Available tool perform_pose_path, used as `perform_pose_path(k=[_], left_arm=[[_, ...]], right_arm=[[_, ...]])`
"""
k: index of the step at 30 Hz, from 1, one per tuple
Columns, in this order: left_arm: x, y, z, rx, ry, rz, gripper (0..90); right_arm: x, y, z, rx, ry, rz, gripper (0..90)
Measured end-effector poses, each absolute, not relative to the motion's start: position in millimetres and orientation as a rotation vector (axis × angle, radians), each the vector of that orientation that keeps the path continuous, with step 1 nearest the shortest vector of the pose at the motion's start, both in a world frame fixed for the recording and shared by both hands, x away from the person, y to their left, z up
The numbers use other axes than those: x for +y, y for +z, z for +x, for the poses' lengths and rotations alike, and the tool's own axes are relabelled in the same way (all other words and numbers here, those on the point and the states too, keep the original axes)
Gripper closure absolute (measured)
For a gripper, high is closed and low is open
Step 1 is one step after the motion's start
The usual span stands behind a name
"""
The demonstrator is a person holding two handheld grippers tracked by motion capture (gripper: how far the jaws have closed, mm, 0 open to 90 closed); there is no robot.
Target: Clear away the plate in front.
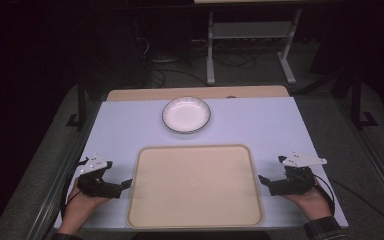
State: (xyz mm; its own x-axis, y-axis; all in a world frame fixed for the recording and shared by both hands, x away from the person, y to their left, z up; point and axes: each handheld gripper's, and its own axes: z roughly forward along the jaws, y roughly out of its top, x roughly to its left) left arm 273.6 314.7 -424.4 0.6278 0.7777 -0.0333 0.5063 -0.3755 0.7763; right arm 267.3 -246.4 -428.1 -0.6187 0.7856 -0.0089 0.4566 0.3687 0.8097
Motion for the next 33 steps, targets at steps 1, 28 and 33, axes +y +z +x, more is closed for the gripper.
perform_pose_path(k=[1, 28, 33], left_arm=[[314.6, -424.5, 274.6, 1.011, 0.435, 2.053, 0.0], [304.3, -411.8, 301.0, 0.990, 0.419, 2.056, 0.0], [300.0, -407.1, 308.5, 1.003, 0.450, 2.056, 0.0]], right_arm=[[-246.9, -428.1, 267.6, 2.240, 1.139, 1.084, 3.4], [-246.3, -428.6, 267.5, 2.246, 1.141, 1.088, 4.6], [-246.5, -428.5, 267.4, 2.244, 1.143, 1.086, 4.9]])
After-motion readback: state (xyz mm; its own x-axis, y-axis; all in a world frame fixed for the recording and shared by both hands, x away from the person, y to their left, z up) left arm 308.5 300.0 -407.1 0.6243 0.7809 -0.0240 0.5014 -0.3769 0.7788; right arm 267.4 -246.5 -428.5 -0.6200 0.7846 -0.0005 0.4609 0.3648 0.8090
